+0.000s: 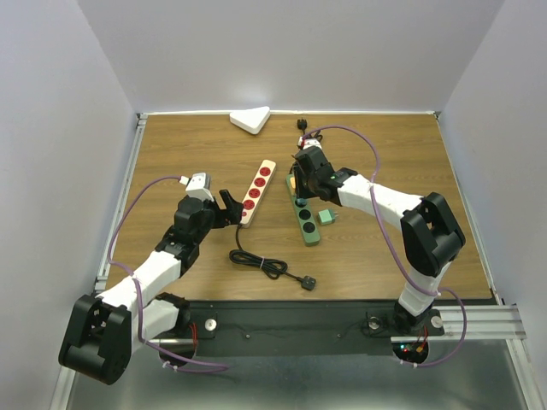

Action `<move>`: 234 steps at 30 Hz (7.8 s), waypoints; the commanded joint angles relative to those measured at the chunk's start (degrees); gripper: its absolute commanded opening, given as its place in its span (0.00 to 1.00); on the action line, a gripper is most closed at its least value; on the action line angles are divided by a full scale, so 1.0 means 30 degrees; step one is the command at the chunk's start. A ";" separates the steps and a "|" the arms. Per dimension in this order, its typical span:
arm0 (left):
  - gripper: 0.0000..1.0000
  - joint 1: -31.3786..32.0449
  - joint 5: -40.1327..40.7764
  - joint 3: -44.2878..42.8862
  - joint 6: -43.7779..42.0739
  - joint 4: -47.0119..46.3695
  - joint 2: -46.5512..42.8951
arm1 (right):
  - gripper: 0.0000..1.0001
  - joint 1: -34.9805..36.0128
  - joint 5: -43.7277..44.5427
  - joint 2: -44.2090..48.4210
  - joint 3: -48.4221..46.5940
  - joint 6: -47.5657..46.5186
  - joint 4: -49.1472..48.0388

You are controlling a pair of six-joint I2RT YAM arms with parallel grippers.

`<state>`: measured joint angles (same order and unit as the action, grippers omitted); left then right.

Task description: Insert the plug

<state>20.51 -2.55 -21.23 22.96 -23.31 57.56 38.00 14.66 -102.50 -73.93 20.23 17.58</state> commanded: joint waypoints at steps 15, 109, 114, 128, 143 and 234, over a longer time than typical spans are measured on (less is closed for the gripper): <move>0.94 -0.0099 -0.0089 0.0281 -0.0270 -0.0579 -0.0788 | 0.00 0.0430 0.0710 -0.0345 -0.0757 0.0377 0.2371; 0.92 0.5219 0.0702 -0.3226 -0.3806 -0.1370 0.0435 | 0.89 -0.0820 0.2354 0.9056 0.4749 0.1608 0.2080; 0.92 0.8159 -0.0203 -0.5282 -0.6067 -0.3123 0.3191 | 0.92 -0.4221 -0.0512 0.9935 0.6679 0.1050 0.0588; 0.91 1.1209 -0.4983 -1.5652 -1.2630 0.0940 1.5667 | 0.92 -1.2312 -0.7695 1.2925 0.9261 0.1460 -0.1525; 0.92 1.1356 -0.1963 -1.9084 -1.6002 0.3786 1.9191 | 0.92 -1.3896 -1.0832 1.3775 0.9732 0.1167 -0.1906; 0.00 1.0857 0.3046 -1.0383 2.1819 -0.6761 0.8587 | 0.50 0.2334 0.4988 1.4596 0.8940 -0.5100 -1.0665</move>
<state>51.72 7.55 -52.82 88.01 -40.97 86.50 44.49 27.20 -58.72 -45.98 7.99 -7.31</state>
